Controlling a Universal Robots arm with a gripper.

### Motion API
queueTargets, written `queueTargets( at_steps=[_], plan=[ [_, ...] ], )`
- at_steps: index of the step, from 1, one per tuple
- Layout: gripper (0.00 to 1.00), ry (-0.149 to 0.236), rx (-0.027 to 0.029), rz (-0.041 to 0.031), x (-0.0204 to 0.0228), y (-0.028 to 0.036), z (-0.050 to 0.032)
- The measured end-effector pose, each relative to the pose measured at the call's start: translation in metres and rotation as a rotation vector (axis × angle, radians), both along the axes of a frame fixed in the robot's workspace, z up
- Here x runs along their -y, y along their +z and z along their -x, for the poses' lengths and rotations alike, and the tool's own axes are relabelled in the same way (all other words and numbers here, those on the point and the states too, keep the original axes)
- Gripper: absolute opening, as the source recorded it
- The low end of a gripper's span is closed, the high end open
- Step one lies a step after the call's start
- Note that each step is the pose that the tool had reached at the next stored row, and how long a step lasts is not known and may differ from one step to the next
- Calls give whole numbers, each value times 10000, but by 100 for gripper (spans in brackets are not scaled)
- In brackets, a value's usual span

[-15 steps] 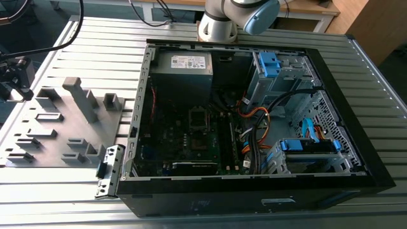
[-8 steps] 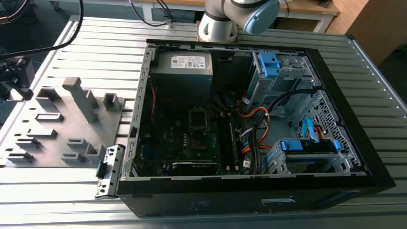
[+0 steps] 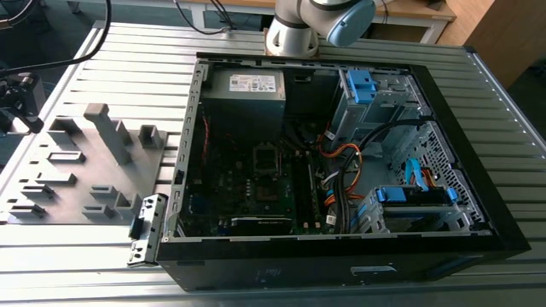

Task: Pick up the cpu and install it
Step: 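Pick up the cpu and move it towards the insertion slot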

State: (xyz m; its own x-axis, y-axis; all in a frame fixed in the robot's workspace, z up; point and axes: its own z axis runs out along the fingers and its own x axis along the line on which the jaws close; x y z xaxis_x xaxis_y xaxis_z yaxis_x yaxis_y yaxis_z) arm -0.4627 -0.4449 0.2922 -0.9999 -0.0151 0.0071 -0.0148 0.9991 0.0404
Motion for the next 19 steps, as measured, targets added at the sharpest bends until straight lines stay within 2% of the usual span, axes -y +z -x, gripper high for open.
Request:
queueTargets(
  at_steps=[11, 19],
  plan=[
    [47, 0, -4, 2, 0, 11, 0],
    [47, 0, -4, 2, 0, 73, 0]
  ],
)
